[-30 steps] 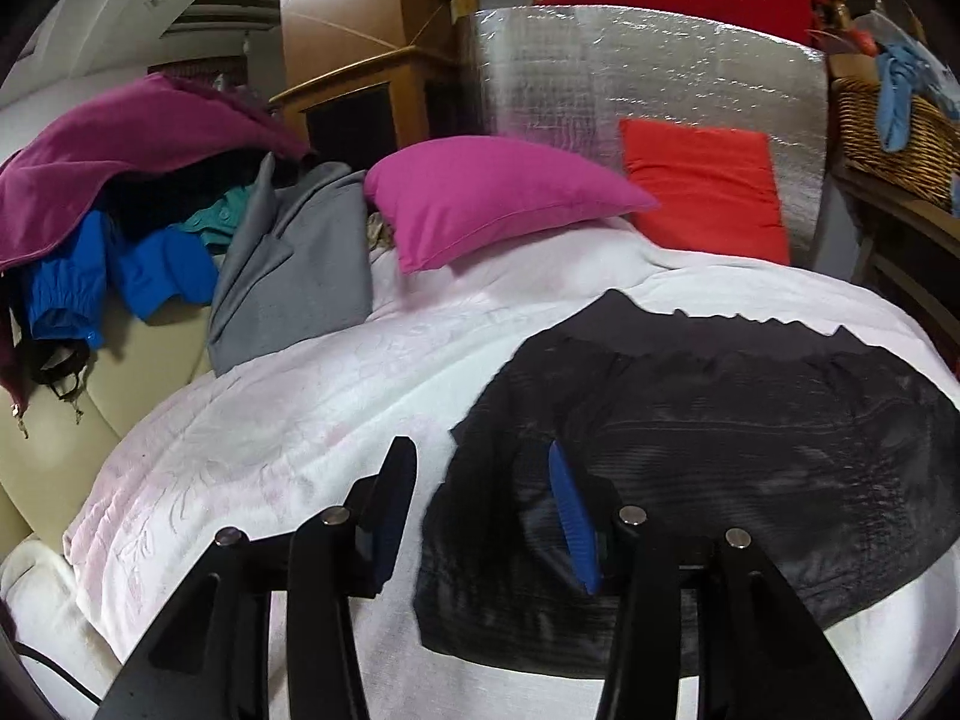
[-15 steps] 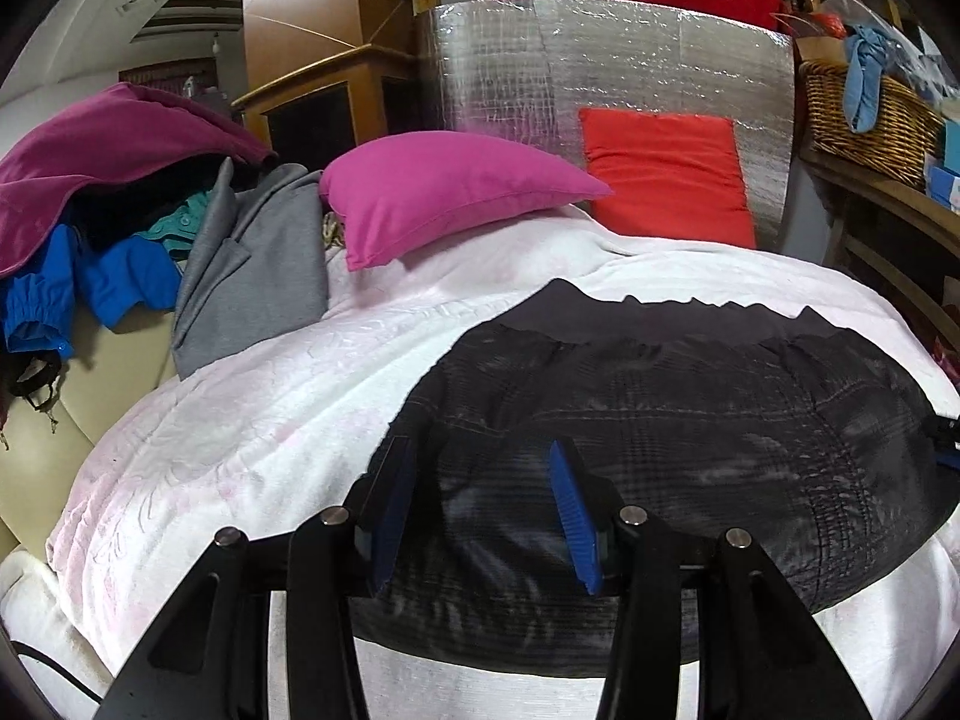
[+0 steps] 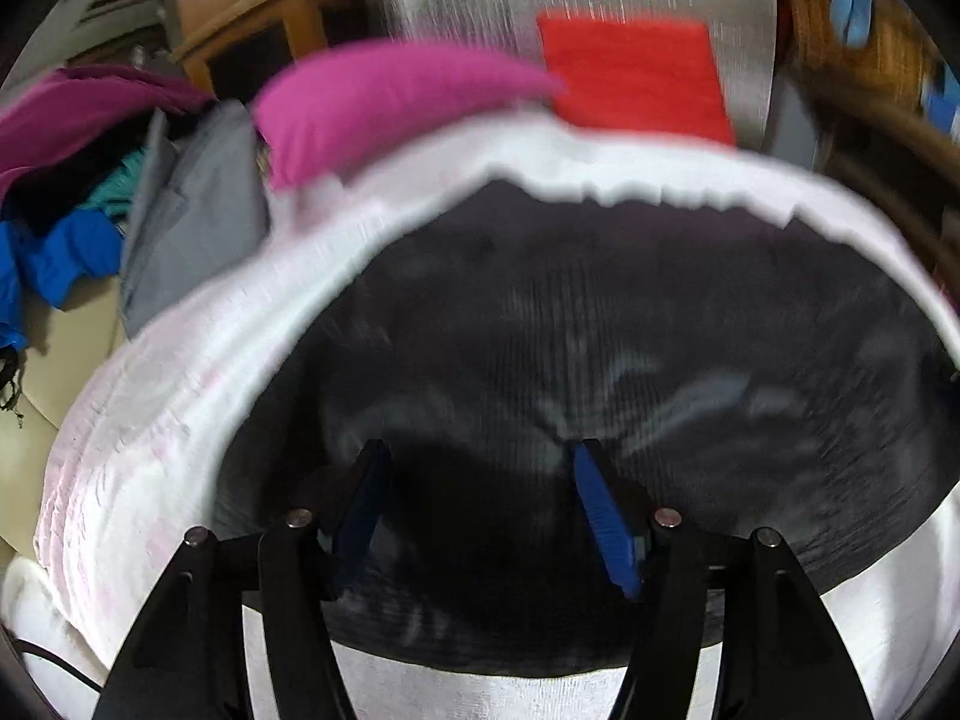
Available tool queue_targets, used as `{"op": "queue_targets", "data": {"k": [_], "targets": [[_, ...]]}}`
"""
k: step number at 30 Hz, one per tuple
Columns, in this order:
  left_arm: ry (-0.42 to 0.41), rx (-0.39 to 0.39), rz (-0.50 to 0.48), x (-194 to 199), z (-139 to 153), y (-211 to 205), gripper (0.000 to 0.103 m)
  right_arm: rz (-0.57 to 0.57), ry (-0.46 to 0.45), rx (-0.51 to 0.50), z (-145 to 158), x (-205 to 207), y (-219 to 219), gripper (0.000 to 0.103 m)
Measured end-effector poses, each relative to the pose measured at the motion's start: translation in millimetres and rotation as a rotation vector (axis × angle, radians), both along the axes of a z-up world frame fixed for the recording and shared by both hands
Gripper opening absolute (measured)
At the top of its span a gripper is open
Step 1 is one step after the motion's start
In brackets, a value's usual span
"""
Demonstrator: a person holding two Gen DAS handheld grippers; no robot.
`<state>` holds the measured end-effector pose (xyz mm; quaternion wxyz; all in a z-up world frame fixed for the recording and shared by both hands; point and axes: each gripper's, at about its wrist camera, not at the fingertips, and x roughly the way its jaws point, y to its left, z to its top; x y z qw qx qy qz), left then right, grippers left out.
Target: Fold large clothes
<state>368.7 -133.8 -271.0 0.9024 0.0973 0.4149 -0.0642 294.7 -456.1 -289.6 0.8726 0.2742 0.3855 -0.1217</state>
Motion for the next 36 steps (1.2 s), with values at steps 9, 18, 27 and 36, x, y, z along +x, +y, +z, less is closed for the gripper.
{"op": "queue_targets", "data": {"k": [9,18,27,36], "targets": [[-0.220,0.028,-0.013,-61.9,51.4,8.8,0.068,0.003,-0.139,-0.206,59.6,-60.2,44.8,0.068],[-0.480,0.038,0.006,-175.2,161.3,35.7,0.096,0.082,-0.238,-0.414,138.7,-141.3,125.6,0.076],[-0.544,-0.062,0.088,-237.1,234.9,77.7,0.097,0.024,-0.292,-0.501,225.1,-218.3,151.0,0.084],[-0.599,-0.092,0.144,-293.5,274.6,111.2,0.100,0.037,-0.300,-0.530,270.4,-288.9,184.2,0.087]]}}
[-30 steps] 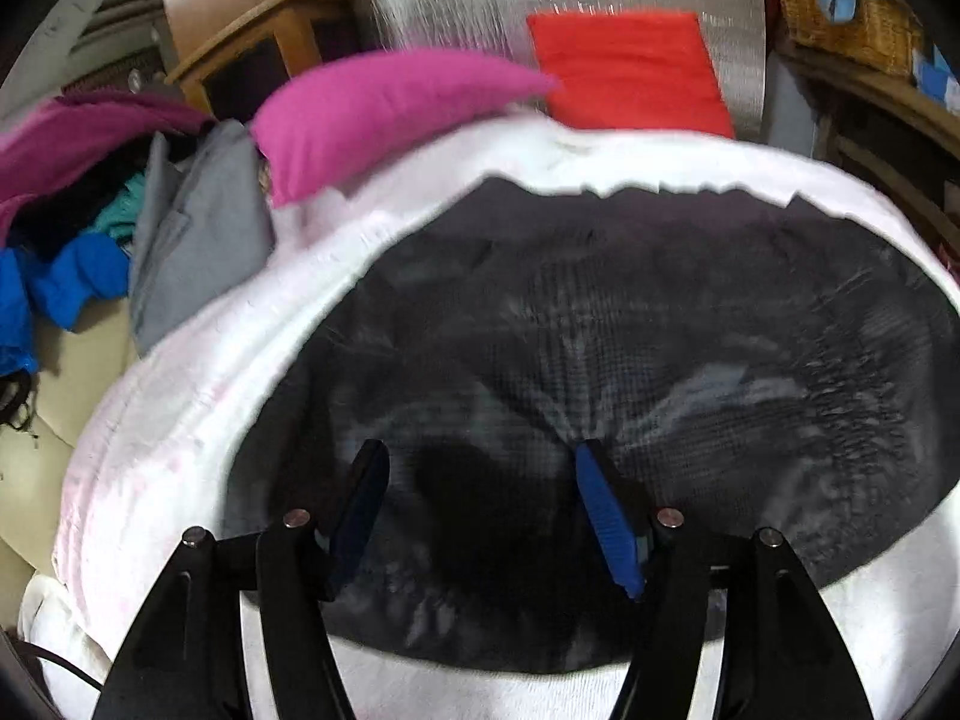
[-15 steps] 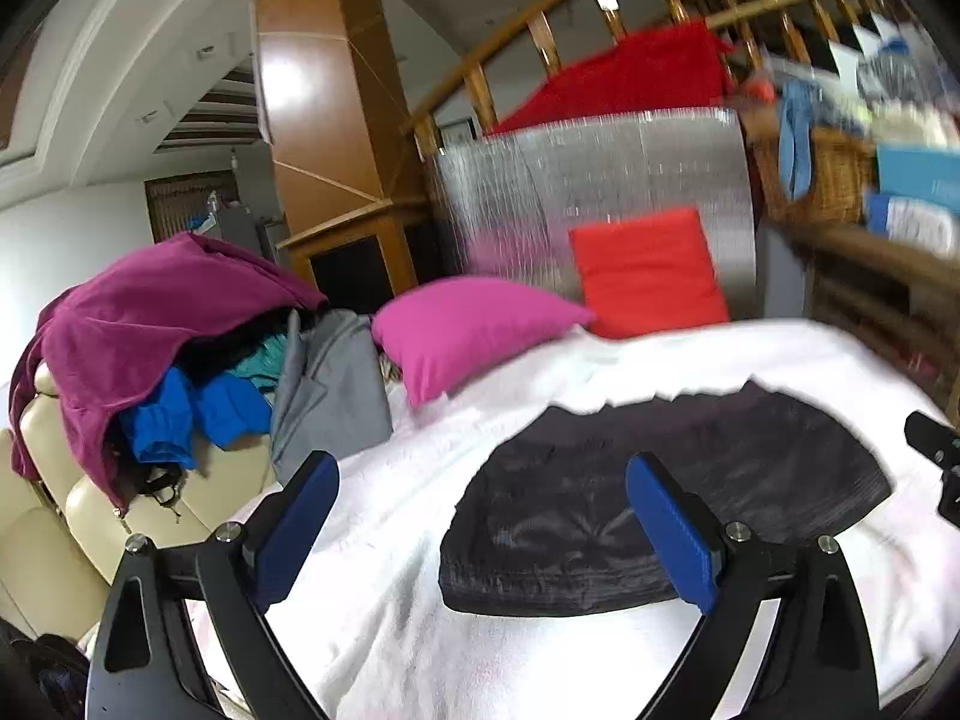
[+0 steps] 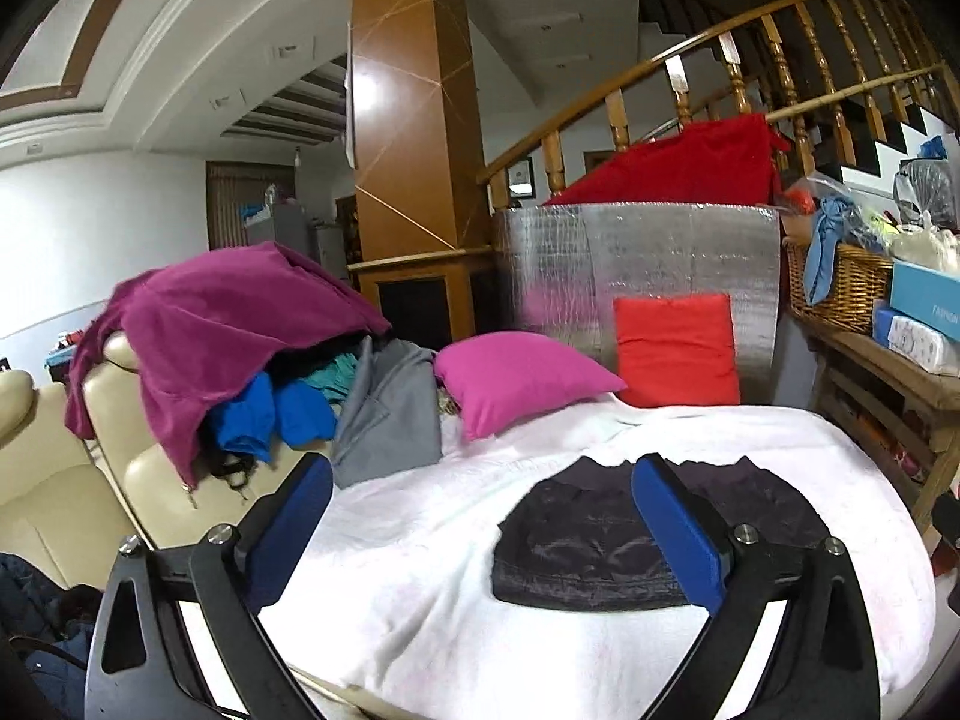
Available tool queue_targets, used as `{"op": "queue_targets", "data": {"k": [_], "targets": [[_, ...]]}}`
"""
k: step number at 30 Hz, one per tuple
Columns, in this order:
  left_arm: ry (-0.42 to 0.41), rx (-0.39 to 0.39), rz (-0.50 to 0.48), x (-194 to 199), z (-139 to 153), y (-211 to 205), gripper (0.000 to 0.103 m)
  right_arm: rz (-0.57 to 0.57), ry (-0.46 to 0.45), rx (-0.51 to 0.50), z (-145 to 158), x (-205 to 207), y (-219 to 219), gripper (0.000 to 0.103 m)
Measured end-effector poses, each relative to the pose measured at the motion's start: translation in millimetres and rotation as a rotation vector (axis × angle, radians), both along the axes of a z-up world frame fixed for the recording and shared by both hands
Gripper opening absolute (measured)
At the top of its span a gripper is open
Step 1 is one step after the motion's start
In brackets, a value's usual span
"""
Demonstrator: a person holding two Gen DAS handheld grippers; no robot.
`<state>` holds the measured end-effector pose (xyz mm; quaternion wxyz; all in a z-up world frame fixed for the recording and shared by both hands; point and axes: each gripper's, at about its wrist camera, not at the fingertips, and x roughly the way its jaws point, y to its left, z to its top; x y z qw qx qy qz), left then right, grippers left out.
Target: Fold large clothes
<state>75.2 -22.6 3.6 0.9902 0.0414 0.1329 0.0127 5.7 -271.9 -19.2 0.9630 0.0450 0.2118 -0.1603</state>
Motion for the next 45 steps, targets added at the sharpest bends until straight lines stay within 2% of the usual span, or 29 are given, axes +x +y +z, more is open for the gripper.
{"op": "queue_targets", "data": {"k": [7,11,18,45], "targets": [[-0.026,-0.013,-0.018,-23.7,13.6,8.7,0.101,0.001,-0.016,0.019,14.2,-28.7,12.0,0.089],[-0.039,-0.005,-0.027,-36.1,17.4,9.2,0.102,0.014,-0.003,0.054,12.3,-29.5,16.0,0.089],[-0.026,-0.019,-0.045,-47.4,18.9,11.0,0.103,0.024,0.008,0.045,9.0,-29.6,26.5,0.089],[0.004,-0.011,-0.042,-45.2,12.2,8.6,0.103,0.021,0.008,0.096,0.9,-24.1,16.0,0.089]]}}
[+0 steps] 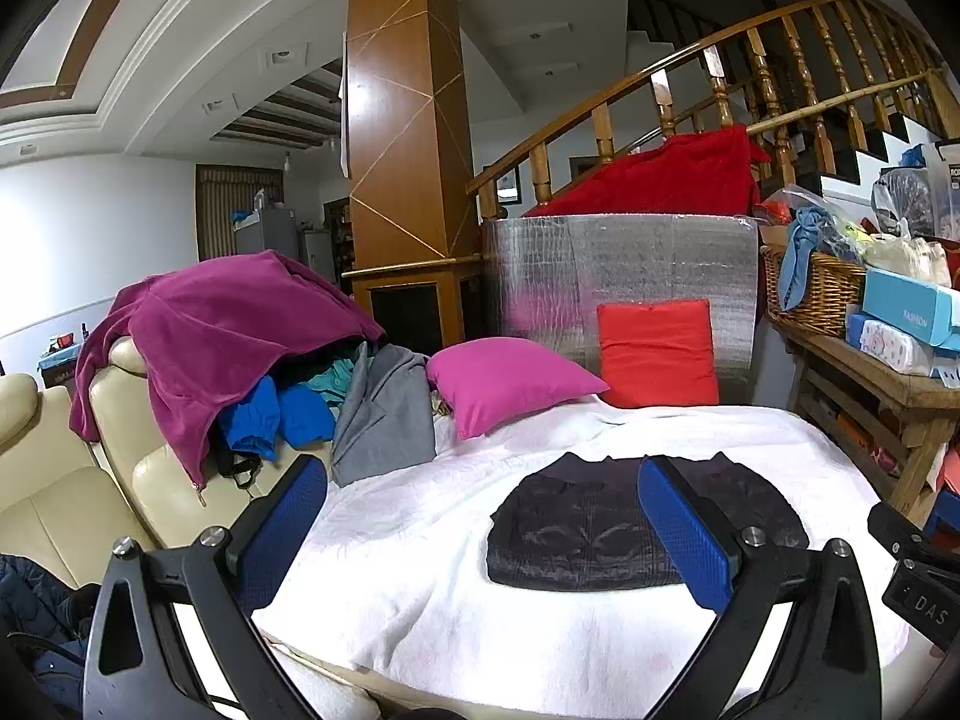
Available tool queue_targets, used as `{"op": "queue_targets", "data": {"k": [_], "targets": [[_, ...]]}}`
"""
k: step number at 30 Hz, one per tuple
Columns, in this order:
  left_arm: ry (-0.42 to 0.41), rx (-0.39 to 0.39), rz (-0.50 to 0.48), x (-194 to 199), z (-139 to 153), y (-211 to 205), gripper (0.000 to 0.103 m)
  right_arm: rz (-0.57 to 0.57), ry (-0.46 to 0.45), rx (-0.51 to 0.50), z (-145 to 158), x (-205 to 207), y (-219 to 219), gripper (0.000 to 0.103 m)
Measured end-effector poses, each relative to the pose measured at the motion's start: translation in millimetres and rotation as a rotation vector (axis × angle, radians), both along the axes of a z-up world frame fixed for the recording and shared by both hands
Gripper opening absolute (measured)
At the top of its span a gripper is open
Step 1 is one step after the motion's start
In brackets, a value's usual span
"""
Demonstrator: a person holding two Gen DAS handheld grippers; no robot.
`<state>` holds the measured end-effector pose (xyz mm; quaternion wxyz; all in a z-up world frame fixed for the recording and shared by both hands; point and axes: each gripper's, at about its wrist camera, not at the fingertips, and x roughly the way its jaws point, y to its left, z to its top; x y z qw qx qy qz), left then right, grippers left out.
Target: Fold large clothes
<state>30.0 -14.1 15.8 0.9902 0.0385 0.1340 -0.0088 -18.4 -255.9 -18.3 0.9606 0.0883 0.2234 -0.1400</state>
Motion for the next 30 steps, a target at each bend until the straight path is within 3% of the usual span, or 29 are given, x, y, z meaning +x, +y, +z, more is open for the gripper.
{"op": "queue_targets", "data": {"k": [30], "targets": [[-0.011,-0.004,0.005,1.0,-0.3,5.5,0.103,-0.002,0.012,0.019,-9.7,5.7,-1.0,0.089]]}}
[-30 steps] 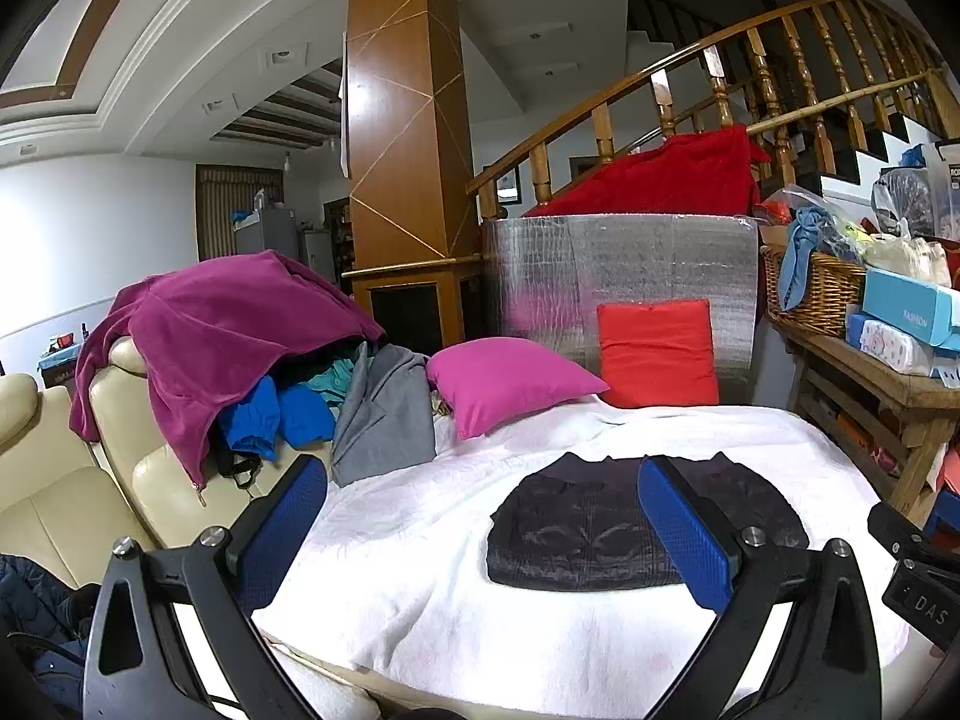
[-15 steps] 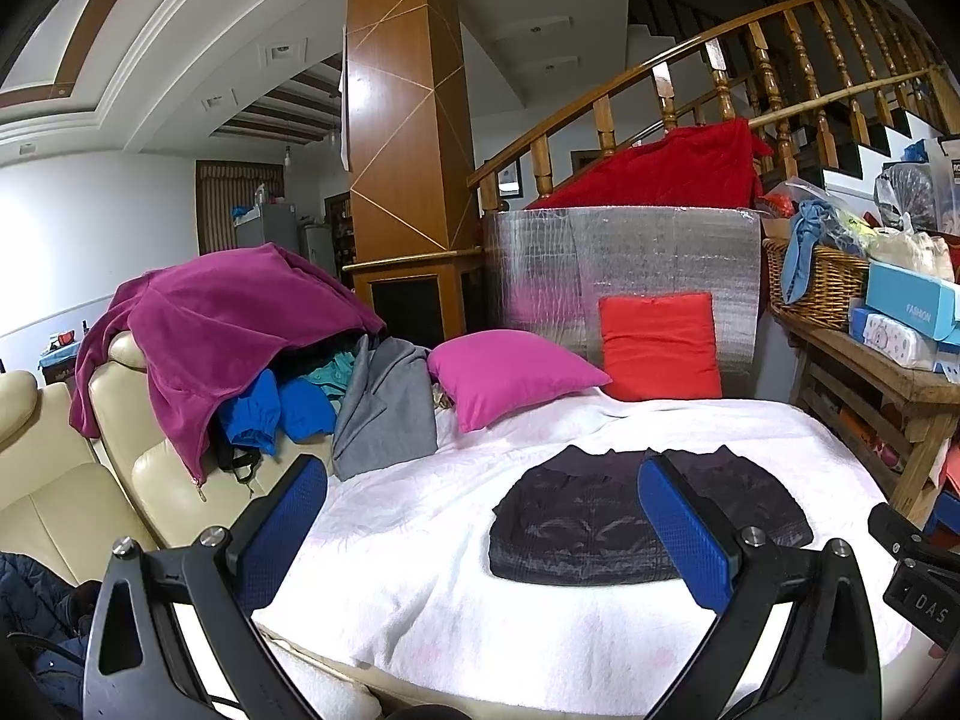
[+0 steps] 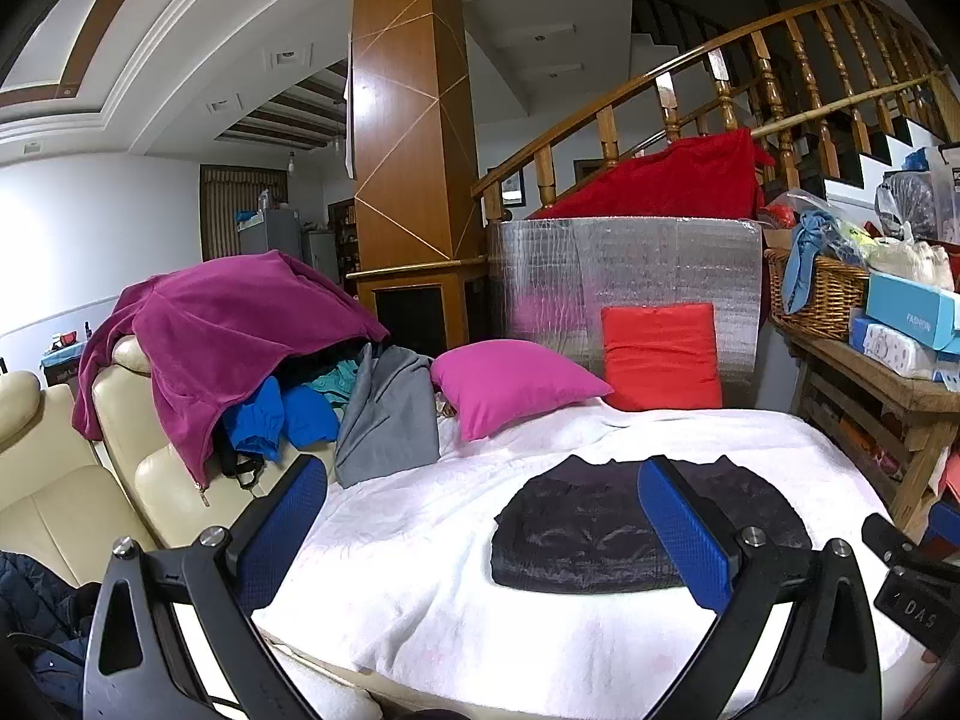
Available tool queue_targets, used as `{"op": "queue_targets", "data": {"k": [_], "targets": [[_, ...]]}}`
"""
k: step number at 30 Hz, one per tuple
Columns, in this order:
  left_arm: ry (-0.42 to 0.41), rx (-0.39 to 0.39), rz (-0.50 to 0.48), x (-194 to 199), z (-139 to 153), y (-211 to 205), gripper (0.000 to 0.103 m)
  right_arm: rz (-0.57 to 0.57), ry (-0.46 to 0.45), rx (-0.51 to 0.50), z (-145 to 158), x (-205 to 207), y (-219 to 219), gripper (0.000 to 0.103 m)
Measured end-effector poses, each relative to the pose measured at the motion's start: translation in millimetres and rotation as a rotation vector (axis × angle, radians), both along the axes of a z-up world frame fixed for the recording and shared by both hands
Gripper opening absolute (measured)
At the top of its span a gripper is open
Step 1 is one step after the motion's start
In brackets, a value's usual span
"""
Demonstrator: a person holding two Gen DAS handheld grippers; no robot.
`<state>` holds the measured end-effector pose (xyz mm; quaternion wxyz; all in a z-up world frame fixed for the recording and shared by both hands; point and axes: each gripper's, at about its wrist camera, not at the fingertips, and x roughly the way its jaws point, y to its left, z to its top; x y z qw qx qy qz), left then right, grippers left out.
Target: Fold large clothes
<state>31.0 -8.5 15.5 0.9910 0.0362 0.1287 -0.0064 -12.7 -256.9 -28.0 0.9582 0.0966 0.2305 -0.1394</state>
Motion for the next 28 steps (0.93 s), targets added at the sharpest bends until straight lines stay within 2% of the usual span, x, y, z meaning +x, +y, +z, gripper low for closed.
{"op": "queue_targets", "data": {"k": [15,21,26,28], "targets": [[0.023,0.008,-0.032,20.1,-1.9,-8.4,0.103,-0.017,0.011,0.003,-0.6,15.7,-10.1,0.089],[0.125,-0.016,-0.116,60.4,-21.6,-14.2,0.103,-0.025,0.053,-0.010,-10.7,45.1,-19.2,0.089],[0.190,-0.032,-0.147,103.1,-46.8,-15.3,0.103,-0.050,0.079,0.001,-25.6,81.2,-45.2,0.089],[0.238,-0.057,-0.137,132.8,-62.4,-9.0,0.103,-0.078,0.106,0.014,-37.6,101.3,-66.0,0.089]]}}
